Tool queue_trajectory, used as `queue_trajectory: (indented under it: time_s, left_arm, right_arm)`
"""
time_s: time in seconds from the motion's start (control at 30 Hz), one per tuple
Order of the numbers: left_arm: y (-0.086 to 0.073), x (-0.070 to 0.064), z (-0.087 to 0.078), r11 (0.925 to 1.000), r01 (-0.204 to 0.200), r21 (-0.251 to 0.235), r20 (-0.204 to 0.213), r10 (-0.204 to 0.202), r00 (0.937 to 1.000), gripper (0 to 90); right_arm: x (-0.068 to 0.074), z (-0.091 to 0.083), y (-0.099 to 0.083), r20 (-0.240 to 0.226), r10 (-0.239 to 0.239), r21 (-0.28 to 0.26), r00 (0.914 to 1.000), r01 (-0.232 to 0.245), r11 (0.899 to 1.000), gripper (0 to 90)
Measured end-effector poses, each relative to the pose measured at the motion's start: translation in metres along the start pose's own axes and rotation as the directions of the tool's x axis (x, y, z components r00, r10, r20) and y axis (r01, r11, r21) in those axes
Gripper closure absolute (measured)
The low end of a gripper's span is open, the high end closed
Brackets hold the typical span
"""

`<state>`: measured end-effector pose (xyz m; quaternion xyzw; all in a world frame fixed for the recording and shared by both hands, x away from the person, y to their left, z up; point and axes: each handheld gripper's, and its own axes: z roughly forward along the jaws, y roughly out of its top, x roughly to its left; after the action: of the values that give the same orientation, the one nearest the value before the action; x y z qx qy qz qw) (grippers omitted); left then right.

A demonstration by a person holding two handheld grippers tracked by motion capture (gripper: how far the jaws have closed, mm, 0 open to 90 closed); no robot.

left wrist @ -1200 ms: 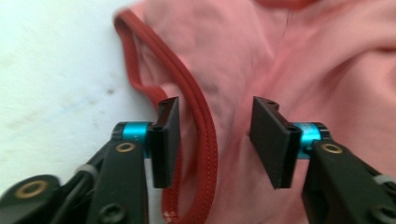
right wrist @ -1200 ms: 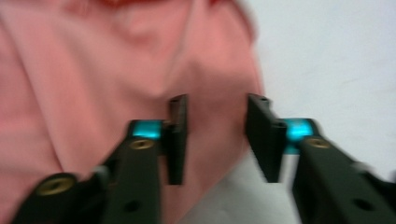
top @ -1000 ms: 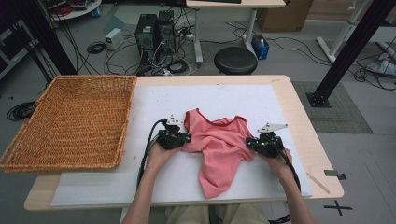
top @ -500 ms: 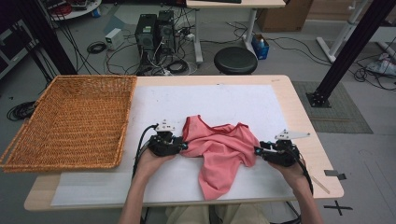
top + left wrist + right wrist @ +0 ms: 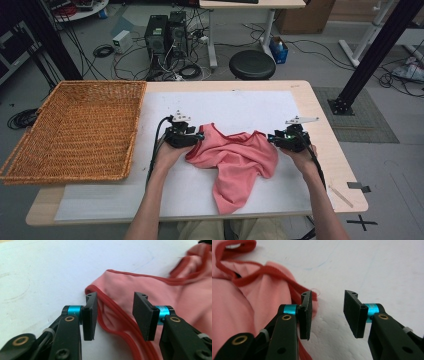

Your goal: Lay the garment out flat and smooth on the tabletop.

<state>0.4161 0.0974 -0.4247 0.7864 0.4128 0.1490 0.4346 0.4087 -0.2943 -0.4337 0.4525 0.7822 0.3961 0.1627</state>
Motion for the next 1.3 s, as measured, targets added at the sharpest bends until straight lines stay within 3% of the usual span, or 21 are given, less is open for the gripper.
queue_trajectory:
  time_s: [0.13,0.23,0.3,0.37,0.4,0.47,0.5,0.53,0.67,0.77,0.8,0.83,0.87,0.9,0.97,1.07,1.17,1.3]
  left_arm:
    - [0.008,0.008,0.022,0.9999,-0.010,0.004,-0.049,0.010,0.9988,53.6]
    - [0.009,0.013,0.038,0.9994,0.012,0.032,-0.061,-0.010,0.9981,52.8]
    - [0.007,0.013,0.047,0.9981,0.009,0.061,-0.055,-0.006,0.9985,52.5]
    - [0.006,0.010,0.050,0.9980,0.000,0.064,-0.068,0.005,0.9976,52.7]
    - [0.006,0.010,0.049,0.9977,-0.011,0.066,-0.078,0.016,0.9968,56.1]
    - [0.007,0.010,0.048,0.9979,-0.009,0.065,-0.034,0.011,0.9994,73.3]
    - [0.008,0.010,0.047,0.9973,-0.033,0.065,-0.042,0.036,0.9985,78.0]
    - [0.010,0.010,0.045,0.9971,-0.048,0.059,-0.059,0.051,0.9970,80.8]
    - [0.028,0.018,0.028,0.9987,-0.001,-0.051,-0.103,-0.004,0.9947,82.9]
    - [0.041,0.027,0.016,0.9937,0.021,-0.110,-0.165,-0.039,0.9855,82.7]
    - [0.042,0.029,0.013,0.9921,0.030,-0.122,-0.185,-0.053,0.9813,81.3]
    - [0.042,0.029,0.013,0.9921,0.030,-0.122,-0.185,-0.053,0.9813,75.6]
    - [0.042,0.032,0.009,0.9924,0.048,-0.113,-0.185,-0.069,0.9803,75.6]
    - [0.040,0.033,0.008,0.9946,0.049,-0.091,-0.179,-0.064,0.9817,65.1]
    - [0.033,0.031,0.007,0.9990,0.025,-0.036,-0.161,-0.030,0.9865,59.9]
    - [0.022,0.025,0.006,0.9999,0.011,0.002,-0.118,-0.011,0.9929,56.2]
    - [0.010,0.017,0.004,0.9989,-0.008,0.046,-0.096,0.012,0.9953,54.3]
    - [-0.006,0.008,0.001,0.9972,-0.011,0.075,-0.089,0.018,0.9959,52.0]
  right_arm:
    - [0.006,0.016,0.001,-0.021,-0.064,0.011,0.9977,0.065,0.998,58.8]
    - [0.008,0.030,0.000,-0.017,-0.096,0.046,0.9952,0.097,0.994,59.8]
    - [0.010,0.031,0.004,-0.026,-0.103,0.052,0.9944,0.104,0.993,67.9]
    - [0.015,0.034,0.007,-0.038,-0.151,0.055,0.9878,0.153,0.987,80.4]
    - [0.016,0.035,0.008,-0.051,-0.159,0.061,0.9859,0.162,0.985,83.6]
    - [0.016,0.035,0.012,-0.062,-0.151,0.068,0.9866,0.155,0.986,85.5]
    - [0.016,0.035,0.015,-0.061,-0.153,0.065,0.9864,0.156,0.986,85.7]
    - [0.017,0.032,0.019,-0.052,-0.141,0.060,0.9887,0.144,0.988,85.8]
    - [0.006,0.025,0.043,0.002,-0.120,0.018,0.9928,0.120,0.993,85.8]
    - [-0.007,0.022,0.065,0.078,-0.111,-0.024,0.9908,0.113,0.993,85.0]
    - [-0.009,0.021,0.071,0.099,-0.111,-0.043,0.9890,0.115,0.992,81.0]
    - [-0.009,0.021,0.071,0.099,-0.111,-0.043,0.9890,0.115,0.992,81.0]
    - [-0.011,0.020,0.076,0.129,-0.108,-0.065,0.9857,0.117,0.991,70.3]
    - [-0.014,0.018,0.078,0.152,-0.081,-0.073,0.9851,0.093,0.993,59.4]
    - [-0.017,0.018,0.073,0.150,-0.057,-0.036,0.9870,0.063,0.997,54.8]
    - [-0.016,0.017,0.054,0.117,-0.041,0.007,0.9923,0.041,0.999,53.5]
    - [-0.010,0.014,0.034,0.090,-0.044,0.063,0.9950,0.038,0.997,54.1]
    - [-0.003,0.015,0.016,0.088,-0.052,0.109,0.9948,0.042,0.993,54.1]
